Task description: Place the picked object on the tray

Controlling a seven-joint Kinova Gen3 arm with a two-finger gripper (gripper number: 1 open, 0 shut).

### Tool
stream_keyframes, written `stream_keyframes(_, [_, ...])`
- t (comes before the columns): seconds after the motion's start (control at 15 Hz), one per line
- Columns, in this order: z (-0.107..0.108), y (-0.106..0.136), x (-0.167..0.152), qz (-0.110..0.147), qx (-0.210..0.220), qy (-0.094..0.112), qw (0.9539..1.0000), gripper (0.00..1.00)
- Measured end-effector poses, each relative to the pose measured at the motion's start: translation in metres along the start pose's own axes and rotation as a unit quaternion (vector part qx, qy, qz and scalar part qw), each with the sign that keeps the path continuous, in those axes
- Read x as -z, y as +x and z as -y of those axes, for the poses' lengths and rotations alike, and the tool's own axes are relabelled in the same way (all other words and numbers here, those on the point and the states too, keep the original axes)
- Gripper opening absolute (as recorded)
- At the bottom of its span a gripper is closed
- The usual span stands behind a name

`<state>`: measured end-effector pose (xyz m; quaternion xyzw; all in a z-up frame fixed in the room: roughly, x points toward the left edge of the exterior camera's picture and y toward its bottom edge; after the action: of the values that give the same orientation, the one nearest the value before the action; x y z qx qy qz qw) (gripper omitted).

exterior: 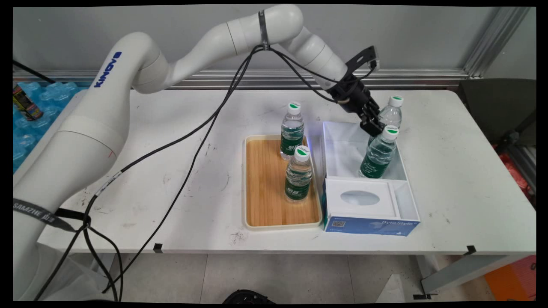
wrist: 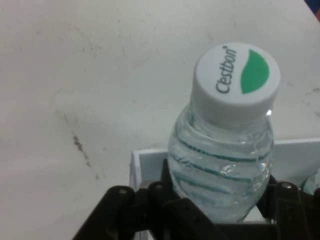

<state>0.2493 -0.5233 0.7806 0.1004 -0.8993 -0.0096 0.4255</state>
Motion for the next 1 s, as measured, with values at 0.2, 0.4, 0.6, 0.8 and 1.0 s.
stream_keyframes(0.2, [-0.004,0.012,0.012,-0.002,-0.008,0.002,1.0000,0.00])
stream_keyframes(0.4, [-0.012,0.026,0.029,0.002,-0.019,0.005,0.9998,0.00])
stream_keyframes(0.6, [-0.022,0.041,0.049,0.014,-0.032,0.015,0.9993,0.00])
stream_keyframes(0.8, [-0.036,0.055,0.073,0.031,-0.043,0.037,0.9979,0.00])
stream_keyframes(1.0, [-0.054,0.071,0.105,0.043,-0.041,0.067,0.9960,0.00])
